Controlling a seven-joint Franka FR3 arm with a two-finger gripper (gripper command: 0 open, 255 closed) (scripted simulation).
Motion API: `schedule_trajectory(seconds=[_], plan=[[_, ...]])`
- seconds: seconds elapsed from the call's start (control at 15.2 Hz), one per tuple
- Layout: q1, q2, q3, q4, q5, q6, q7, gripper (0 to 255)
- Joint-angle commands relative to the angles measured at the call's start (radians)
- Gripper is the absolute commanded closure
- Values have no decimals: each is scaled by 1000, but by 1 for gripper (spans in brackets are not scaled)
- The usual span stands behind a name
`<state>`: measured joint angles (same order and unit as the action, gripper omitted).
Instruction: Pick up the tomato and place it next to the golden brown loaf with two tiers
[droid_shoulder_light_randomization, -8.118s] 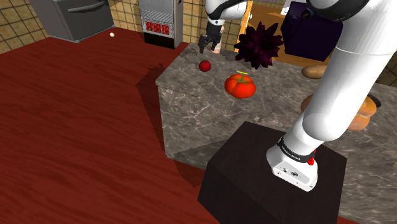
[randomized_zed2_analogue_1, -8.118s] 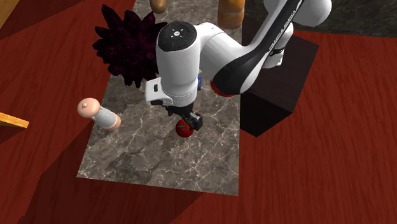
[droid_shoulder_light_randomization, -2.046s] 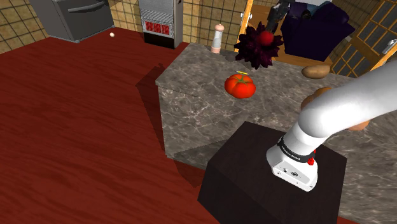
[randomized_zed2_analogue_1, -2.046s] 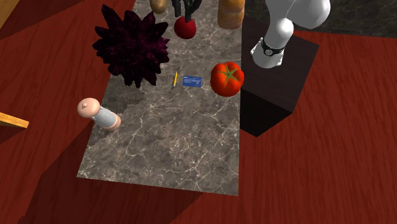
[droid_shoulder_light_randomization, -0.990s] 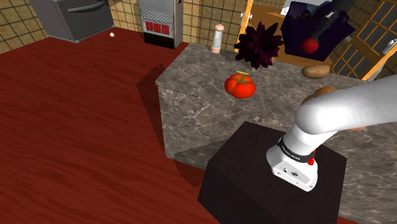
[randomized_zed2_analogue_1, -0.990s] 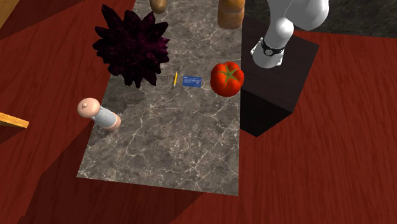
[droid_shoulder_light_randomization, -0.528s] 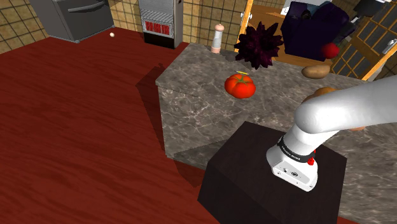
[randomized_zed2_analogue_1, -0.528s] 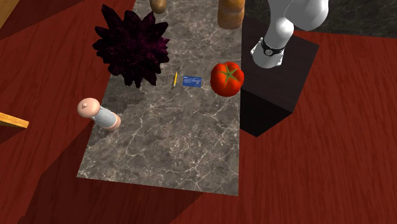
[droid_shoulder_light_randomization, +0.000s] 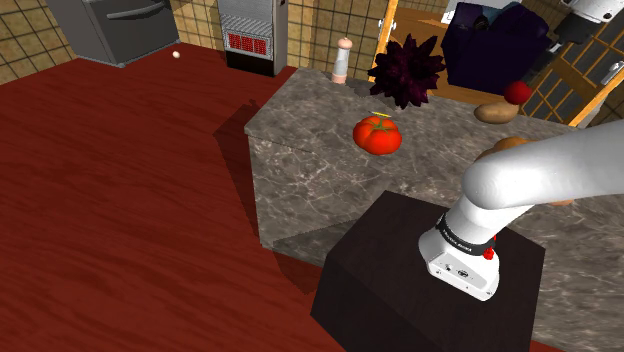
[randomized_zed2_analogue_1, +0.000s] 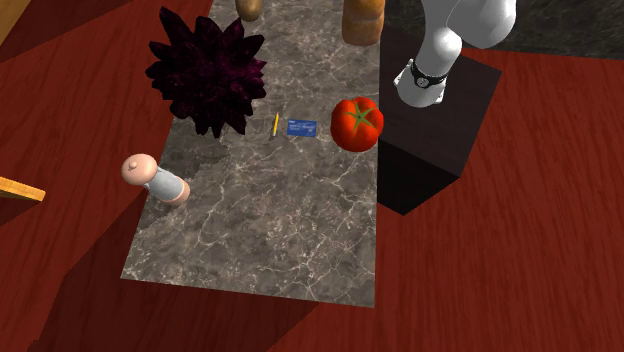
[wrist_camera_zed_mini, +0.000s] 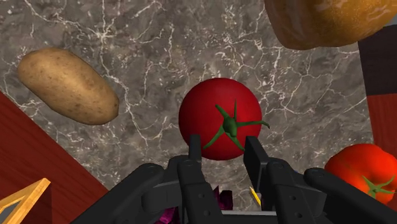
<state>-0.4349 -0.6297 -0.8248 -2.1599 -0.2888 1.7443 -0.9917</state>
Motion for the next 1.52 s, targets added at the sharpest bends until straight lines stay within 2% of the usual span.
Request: schedule_trajectory(seconds=[0.0,0.79,1.45], plan=[[-1,1,-9,-23,-4,25,-1,255],[-4,12,-72,-163,-35,182,-12,255],[12,51,-147,-260,-54,322,-30,255]])
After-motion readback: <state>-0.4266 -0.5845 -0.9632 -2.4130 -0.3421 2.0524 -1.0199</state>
